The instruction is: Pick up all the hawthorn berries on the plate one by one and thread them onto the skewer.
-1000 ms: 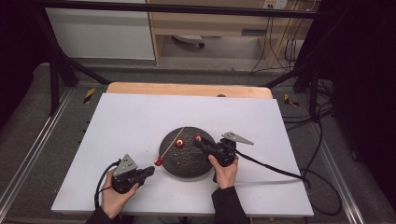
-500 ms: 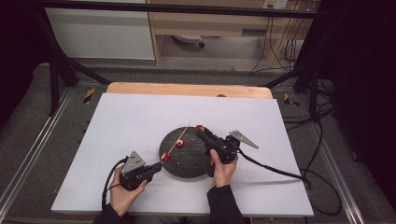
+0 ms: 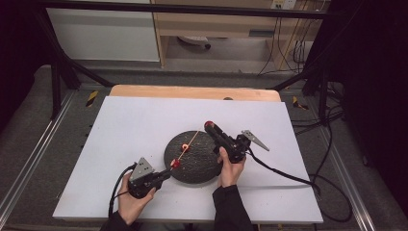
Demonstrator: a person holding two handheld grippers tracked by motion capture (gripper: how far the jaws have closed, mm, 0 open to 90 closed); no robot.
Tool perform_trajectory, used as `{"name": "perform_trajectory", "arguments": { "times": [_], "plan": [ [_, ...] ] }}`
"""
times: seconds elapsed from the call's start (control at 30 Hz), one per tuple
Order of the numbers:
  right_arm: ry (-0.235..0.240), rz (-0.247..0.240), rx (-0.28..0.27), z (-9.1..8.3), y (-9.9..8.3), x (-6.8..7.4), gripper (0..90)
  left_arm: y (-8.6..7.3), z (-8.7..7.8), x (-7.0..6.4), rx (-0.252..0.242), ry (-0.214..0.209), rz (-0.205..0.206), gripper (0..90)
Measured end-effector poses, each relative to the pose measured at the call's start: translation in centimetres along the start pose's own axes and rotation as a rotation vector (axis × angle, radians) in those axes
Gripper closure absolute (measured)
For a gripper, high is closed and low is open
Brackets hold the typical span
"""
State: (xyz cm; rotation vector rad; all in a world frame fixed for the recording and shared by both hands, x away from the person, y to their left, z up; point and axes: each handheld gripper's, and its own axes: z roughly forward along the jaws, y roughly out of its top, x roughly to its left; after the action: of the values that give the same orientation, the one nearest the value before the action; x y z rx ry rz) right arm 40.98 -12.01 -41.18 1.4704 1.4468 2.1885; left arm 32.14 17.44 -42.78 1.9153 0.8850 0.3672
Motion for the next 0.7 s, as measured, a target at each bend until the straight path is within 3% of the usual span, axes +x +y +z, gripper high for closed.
{"name": "perform_trajectory", "arguments": {
  "times": [0.37, 0.7],
  "plan": [
    [0.005, 0.033, -0.049, 0.3, 0.1, -0.2, 61.4, 0.1, 0.4, -0.9, -0.006, -0.024, 0.004, 88.1],
    [0.013, 0.047, -0.057, 0.4, -0.2, -0.2, 61.4, 0.3, 0.7, -1.2, -0.017, -0.028, -0.004, 88.1]
  ]
}}
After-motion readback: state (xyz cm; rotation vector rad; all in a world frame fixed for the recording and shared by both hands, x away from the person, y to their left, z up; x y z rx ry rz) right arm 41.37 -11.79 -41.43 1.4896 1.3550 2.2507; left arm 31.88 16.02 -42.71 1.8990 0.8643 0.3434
